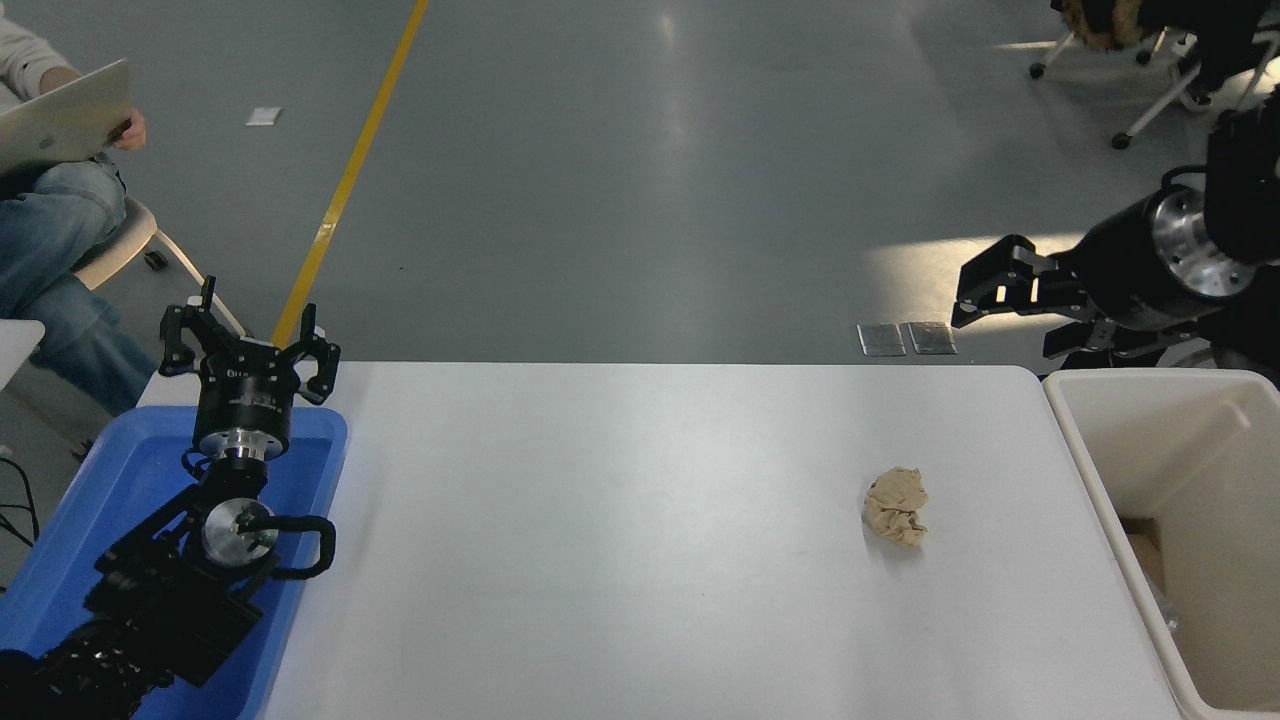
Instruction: Pick up paper ball place in dustbin
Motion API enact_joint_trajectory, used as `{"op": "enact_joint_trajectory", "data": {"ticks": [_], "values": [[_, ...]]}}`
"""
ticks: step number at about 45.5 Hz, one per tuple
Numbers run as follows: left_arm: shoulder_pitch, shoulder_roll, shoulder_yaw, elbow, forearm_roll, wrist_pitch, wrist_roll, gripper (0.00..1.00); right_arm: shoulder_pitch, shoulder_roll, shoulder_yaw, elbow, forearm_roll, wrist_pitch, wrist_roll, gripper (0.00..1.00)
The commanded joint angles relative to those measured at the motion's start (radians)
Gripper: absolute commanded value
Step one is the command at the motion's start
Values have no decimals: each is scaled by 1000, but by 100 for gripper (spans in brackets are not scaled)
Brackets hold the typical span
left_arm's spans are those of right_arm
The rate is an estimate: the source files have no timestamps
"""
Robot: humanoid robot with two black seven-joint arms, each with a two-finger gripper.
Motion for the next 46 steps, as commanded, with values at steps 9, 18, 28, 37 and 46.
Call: {"op": "enact_joint_trajectory", "data": {"ticks": [9, 18, 28, 37, 46], "values": [[0, 0, -1, 0, -2, 0, -2, 99, 274, 4, -12, 96, 16, 218, 12, 84], [0, 0, -1, 0, 0, 0, -2, 99, 140, 8, -13, 83, 2, 99, 3, 82], [0, 0, -1, 0, 0, 0, -2, 99, -117, 40, -5, -6, -1, -118, 1, 82], [0, 0, -1, 0, 0, 0, -2, 99, -397, 90, 24, -187, 2, -236, 1, 85], [0, 0, -1, 0, 0, 0, -2, 99, -660, 122, 120, -347, 16, -271, 0, 88]]}}
